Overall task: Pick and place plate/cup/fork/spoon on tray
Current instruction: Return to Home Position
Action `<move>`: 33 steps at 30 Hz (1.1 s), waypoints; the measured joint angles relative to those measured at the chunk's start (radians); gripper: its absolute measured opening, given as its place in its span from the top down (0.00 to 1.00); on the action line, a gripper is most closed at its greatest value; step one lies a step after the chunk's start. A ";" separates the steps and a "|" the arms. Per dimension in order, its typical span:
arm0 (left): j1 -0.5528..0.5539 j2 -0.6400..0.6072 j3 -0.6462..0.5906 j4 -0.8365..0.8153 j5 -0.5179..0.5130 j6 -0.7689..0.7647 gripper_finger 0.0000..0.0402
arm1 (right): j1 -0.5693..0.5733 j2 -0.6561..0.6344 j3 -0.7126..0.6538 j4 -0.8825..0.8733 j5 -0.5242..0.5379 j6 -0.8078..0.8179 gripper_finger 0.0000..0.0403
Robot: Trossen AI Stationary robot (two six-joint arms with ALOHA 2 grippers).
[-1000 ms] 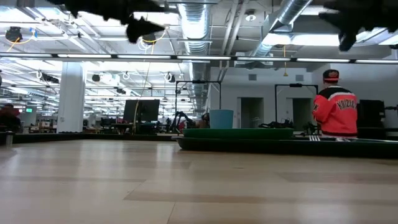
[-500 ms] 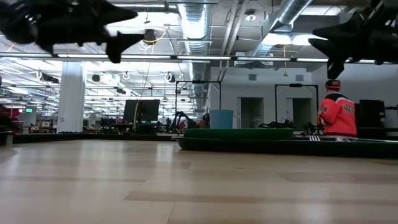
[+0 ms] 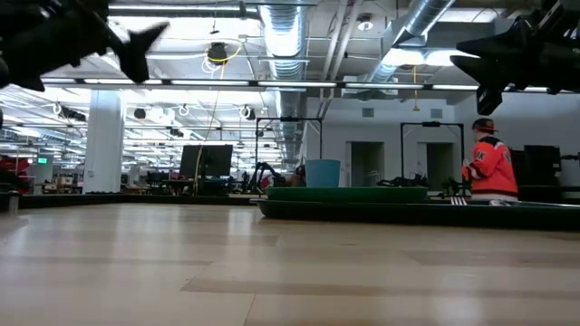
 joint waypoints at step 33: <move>-0.045 -0.387 -0.006 -0.794 -0.379 0.042 0.29 | -0.001 0.008 -0.002 -0.193 0.054 -0.033 0.70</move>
